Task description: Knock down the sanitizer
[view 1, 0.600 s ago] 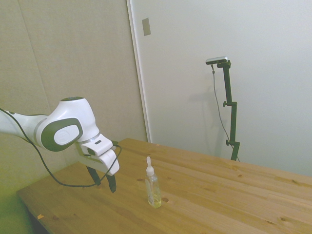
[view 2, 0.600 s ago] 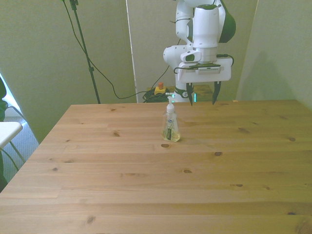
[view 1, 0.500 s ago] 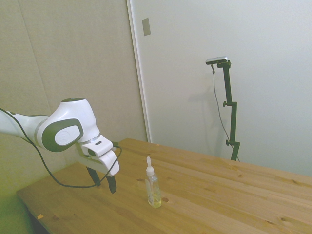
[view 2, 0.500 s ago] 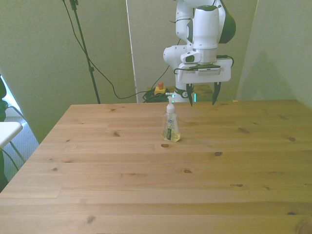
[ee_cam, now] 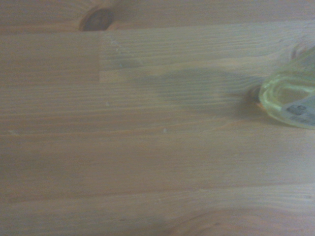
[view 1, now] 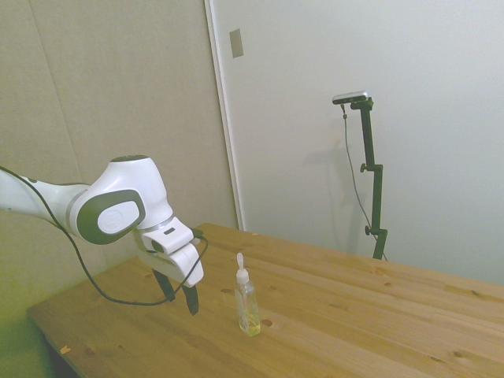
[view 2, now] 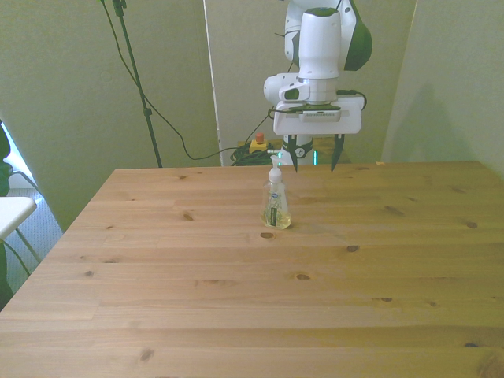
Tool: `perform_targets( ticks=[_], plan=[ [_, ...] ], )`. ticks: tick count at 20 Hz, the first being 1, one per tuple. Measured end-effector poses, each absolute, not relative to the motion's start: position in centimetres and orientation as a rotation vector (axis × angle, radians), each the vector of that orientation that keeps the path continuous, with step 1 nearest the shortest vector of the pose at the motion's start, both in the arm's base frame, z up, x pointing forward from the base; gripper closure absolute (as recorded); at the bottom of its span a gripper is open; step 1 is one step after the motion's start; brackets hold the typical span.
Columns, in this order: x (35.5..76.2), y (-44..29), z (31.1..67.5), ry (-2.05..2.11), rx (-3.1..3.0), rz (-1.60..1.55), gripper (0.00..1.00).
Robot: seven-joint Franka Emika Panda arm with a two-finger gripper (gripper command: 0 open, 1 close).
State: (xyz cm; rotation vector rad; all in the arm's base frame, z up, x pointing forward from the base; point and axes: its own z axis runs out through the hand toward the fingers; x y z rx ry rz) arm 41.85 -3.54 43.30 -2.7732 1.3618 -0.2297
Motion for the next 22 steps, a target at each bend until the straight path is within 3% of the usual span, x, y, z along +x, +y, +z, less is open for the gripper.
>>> perform_targets(
  ticks=[22],
  plan=[
    [47.2,-9.7,40.9,1.601,-2.694,-0.29,1.0]
  ],
)
